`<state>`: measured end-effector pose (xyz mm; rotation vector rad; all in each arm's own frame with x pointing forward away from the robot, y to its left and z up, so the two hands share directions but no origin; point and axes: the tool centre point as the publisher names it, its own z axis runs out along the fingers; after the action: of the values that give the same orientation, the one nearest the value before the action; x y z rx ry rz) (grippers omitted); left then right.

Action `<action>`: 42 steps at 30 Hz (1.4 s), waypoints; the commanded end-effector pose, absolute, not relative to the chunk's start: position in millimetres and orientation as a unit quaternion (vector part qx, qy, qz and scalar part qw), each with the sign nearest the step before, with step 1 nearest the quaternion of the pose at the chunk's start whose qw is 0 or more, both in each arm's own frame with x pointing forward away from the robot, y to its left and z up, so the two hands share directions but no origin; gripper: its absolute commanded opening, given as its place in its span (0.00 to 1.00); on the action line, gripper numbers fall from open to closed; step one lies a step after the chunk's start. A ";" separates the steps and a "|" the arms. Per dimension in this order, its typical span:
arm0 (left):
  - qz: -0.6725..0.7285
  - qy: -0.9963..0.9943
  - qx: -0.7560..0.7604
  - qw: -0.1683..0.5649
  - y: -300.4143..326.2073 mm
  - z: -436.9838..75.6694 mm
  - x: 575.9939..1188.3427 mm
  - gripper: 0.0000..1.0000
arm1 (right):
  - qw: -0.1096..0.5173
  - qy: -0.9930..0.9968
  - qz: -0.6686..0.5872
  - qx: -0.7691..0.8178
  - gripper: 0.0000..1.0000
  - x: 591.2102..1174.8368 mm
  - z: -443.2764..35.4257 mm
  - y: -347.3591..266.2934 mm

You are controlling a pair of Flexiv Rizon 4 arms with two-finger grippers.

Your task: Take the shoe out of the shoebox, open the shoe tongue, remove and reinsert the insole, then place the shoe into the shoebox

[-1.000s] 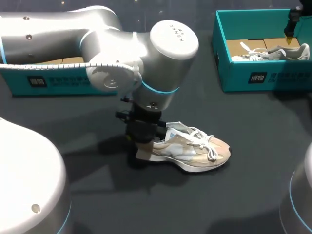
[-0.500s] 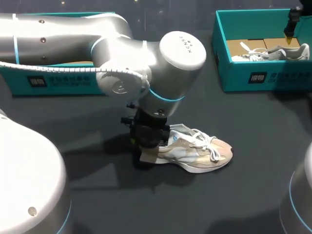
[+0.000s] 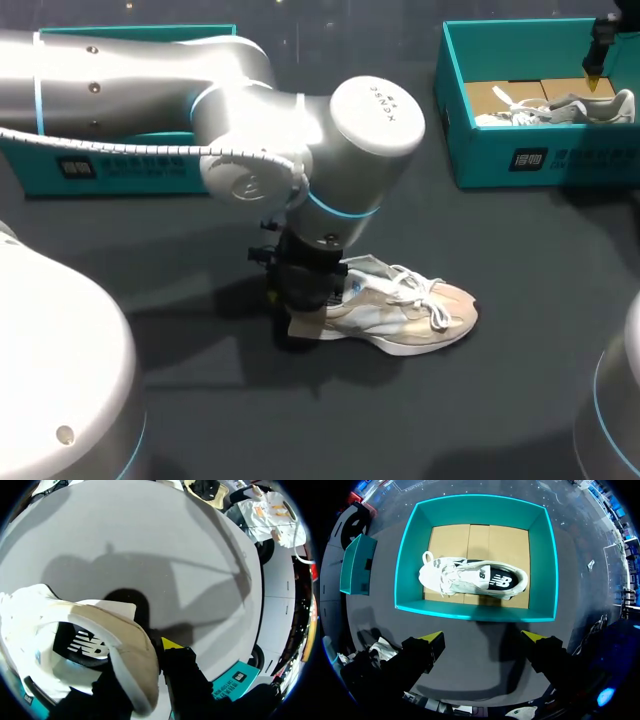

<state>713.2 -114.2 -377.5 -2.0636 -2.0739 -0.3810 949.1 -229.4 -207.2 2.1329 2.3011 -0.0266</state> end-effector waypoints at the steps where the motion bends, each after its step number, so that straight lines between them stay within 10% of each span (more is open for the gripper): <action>1: -0.125 -0.698 -0.699 0.093 -113.8 -383.0 712.8 0.21 | 0.003 0.733 -0.008 0.680 1.00 947.9 -206.9 -229.2; 6: -0.117 -0.695 -0.704 0.085 -111.1 -381.1 712.0 0.33 | 0.003 0.733 -0.008 0.680 1.00 947.9 -206.9 -229.2; 16: -0.094 -0.684 -0.723 0.022 -108.0 -345.6 708.7 1.00 | 0.003 0.733 -0.008 0.680 1.00 947.9 -206.9 -229.2; 42: 0.108 -0.783 -0.612 -0.001 -74.5 -252.0 707.4 1.00 | 0.003 0.733 -0.008 0.680 1.00 947.9 -206.9 -229.2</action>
<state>710.6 -79.6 -249.8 -1.8924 -2.4060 0.2563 949.1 -229.4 -207.2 2.1328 2.3012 -0.0267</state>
